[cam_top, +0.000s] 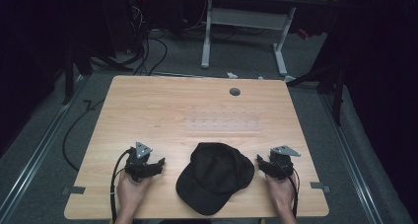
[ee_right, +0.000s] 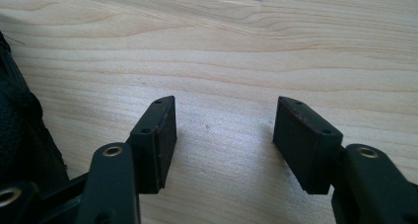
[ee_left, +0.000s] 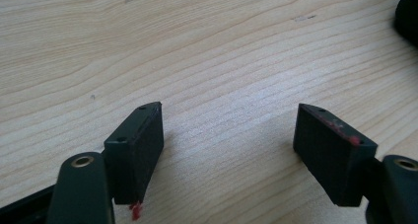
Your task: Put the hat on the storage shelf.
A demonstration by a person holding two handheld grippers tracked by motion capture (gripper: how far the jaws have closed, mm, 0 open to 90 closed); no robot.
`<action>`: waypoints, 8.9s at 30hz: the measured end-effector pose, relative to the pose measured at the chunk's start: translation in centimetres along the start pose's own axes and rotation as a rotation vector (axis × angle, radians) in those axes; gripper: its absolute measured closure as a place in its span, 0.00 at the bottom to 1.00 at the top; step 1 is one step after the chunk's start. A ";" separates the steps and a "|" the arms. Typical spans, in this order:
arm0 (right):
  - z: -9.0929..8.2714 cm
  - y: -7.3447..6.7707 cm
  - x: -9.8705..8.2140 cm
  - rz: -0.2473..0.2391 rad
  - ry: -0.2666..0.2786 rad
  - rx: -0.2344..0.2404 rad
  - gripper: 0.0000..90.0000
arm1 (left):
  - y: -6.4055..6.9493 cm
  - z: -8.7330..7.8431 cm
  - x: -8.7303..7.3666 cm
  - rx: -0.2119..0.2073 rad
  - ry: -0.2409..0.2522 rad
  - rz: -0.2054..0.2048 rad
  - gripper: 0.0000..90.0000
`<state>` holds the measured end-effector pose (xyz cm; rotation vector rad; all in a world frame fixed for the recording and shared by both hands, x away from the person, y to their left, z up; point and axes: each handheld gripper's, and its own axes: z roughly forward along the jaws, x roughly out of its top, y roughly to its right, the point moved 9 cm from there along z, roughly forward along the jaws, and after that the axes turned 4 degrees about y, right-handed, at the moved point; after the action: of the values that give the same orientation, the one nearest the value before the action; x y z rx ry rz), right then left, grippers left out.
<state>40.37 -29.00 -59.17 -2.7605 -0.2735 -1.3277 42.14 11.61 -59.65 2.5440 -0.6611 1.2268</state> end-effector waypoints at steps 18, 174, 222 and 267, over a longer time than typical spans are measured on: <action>-1.2 0.0 0.2 0.042 0.034 0.052 0.50 | 0.0 0.0 0.0 0.000 0.000 0.000 0.31; -6.8 -9.9 10.5 -0.176 0.201 0.497 0.94 | 5.6 -2.5 3.5 -0.351 0.021 -0.003 0.20; -8.2 -13.8 13.7 -0.308 0.307 0.680 0.93 | 11.0 -3.0 5.3 -0.680 -0.080 0.077 0.31; -8.6 -12.6 14.8 -0.258 0.331 0.689 0.69 | 10.9 -7.4 6.4 -0.891 0.014 0.074 0.96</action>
<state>40.50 -15.86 -42.46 -1.9551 -0.8897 -1.3755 35.24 3.20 -49.86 1.7705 -1.0182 0.7140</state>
